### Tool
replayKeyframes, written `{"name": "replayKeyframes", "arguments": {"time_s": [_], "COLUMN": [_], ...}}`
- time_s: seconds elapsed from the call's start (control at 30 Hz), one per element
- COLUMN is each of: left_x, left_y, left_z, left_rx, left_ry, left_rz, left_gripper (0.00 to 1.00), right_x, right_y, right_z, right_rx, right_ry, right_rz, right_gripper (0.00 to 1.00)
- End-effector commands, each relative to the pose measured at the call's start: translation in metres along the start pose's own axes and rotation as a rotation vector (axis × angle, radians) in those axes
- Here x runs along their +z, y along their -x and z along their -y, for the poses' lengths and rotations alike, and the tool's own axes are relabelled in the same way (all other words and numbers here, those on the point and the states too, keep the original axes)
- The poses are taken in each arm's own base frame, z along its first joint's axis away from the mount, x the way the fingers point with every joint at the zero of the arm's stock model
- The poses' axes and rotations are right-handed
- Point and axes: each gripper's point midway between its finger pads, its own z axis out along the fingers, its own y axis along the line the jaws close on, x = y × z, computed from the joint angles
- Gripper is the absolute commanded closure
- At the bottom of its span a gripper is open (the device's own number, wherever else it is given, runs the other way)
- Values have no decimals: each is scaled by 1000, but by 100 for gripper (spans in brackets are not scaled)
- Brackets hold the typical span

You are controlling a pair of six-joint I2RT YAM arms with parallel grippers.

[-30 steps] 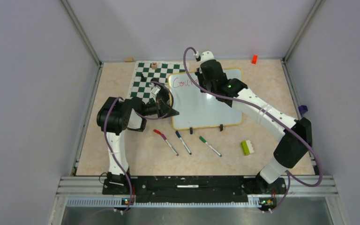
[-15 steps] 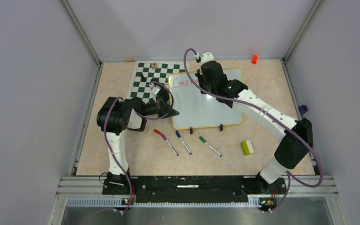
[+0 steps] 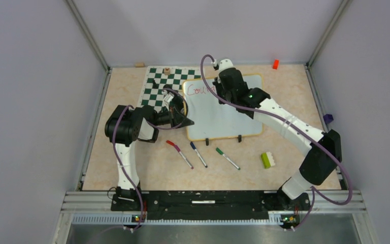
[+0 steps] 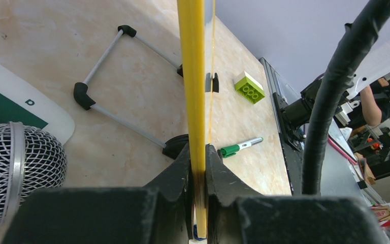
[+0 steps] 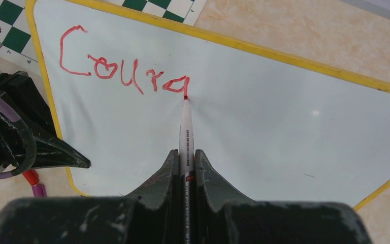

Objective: Write a sentence on the whiteboard

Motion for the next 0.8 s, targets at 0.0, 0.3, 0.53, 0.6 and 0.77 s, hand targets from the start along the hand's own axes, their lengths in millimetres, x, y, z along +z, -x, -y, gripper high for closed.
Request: {"name": "replayKeyframes", "arguments": {"time_s": [0.0,0.3,0.53,0.6,0.77], "left_x": [1,1,1,1,1], "left_y": [8,8,8,8,8], "left_z": [13,13,14,14,14], "left_rx": [185,183,187,186,186], "left_ry": [-46,-47,-47,-47,-47], "left_rz": [4,2,3,3,2], "left_gripper": [96,96,96,96,96], "right_x": [-19,-30,-19,-16,-8], "right_y": [21,42,40,39,38], "right_z": [8,18,23,24,27], "right_rx": [22,51,39,37,31], "right_ry": [25,29,-15,-24,-52], "right_rz": [56,113,95,91,79], "right_gripper": [100,100,100,100,100]}}
